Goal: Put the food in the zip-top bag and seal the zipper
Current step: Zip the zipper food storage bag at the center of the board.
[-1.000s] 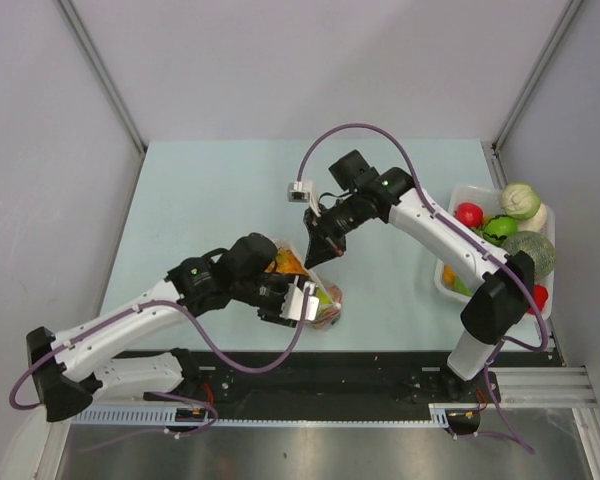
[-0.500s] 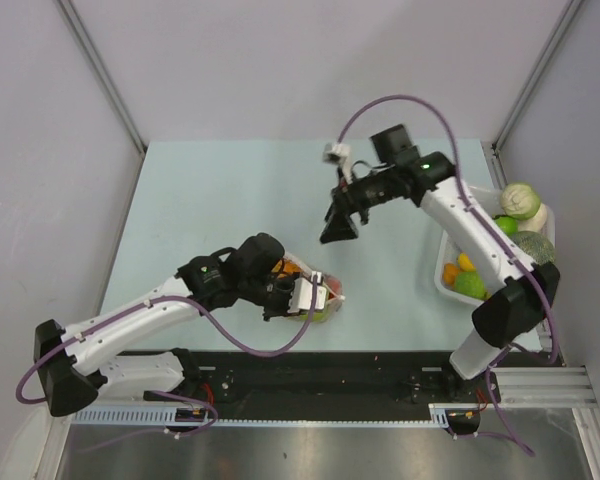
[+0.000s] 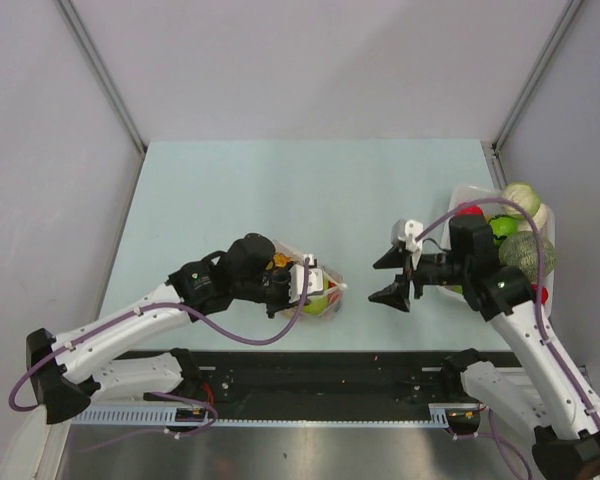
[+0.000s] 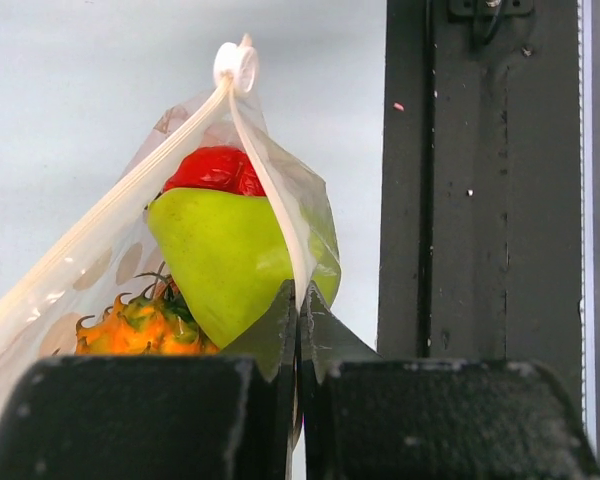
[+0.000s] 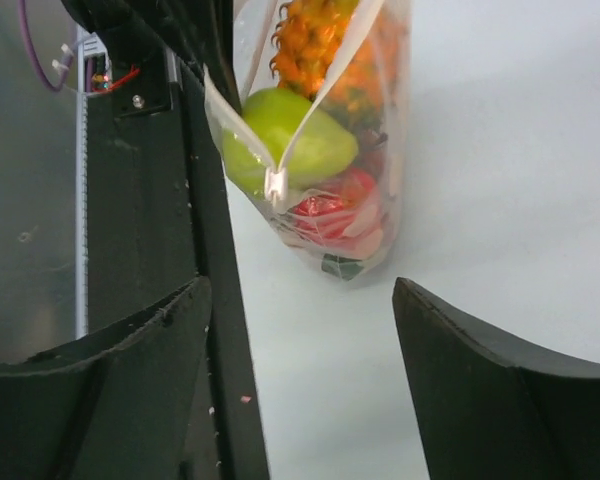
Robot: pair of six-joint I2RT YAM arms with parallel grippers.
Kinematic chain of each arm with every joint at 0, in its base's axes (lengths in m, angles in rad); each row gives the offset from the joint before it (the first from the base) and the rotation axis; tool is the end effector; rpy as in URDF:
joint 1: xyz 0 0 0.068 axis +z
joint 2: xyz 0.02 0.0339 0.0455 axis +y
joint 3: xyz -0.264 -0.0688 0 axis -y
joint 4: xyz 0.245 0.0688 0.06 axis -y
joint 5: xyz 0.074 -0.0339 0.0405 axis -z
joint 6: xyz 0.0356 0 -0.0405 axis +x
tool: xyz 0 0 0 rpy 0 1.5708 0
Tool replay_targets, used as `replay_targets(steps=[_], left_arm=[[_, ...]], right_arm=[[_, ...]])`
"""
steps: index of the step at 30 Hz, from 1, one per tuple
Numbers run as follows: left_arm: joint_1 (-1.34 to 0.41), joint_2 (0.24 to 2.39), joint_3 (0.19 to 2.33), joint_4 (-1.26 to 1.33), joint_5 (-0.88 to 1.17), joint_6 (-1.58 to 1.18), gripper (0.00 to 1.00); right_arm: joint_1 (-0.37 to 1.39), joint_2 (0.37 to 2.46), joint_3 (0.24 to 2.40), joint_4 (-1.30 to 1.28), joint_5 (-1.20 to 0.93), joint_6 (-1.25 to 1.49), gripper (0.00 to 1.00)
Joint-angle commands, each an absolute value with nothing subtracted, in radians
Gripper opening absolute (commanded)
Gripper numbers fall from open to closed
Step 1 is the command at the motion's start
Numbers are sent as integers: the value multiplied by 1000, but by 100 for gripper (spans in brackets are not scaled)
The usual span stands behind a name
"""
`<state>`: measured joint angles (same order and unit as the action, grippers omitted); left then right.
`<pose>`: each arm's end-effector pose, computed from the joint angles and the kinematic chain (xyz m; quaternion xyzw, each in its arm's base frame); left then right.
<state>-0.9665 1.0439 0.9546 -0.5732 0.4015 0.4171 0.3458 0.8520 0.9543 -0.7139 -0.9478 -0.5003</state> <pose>0.1140 -0.1896 0.3139 0.6291 0.6223 -0.2891 0.3652 0.1420 0.0819 0.3425 -0.5161 0.6334 0.3720 0.4406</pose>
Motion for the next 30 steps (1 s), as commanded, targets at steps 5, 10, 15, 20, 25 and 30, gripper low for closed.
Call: replay_targets(steps=[5,10,15,20,25,30], left_arm=[[-969,1017,951,-482,360,348,0],[-971,986,934,-474,367,368,0],[-969,976,928,-483,356,368,0],[-969,963,922,-474,342,350,0],[-968,956,916,-466,350,331,0],[-951,965,966,-515,359,362,38]], right_arm=[[551,828,723,-183,-781,-352,68],[606,873,681,-22,-729,-270,63],[615,911,680,48,-741,-245,43],[623,890,681,17,-753,-256,13],[626,858,681,-49,-742,-305,0],[624,851,681,-57,-750,-325,0]])
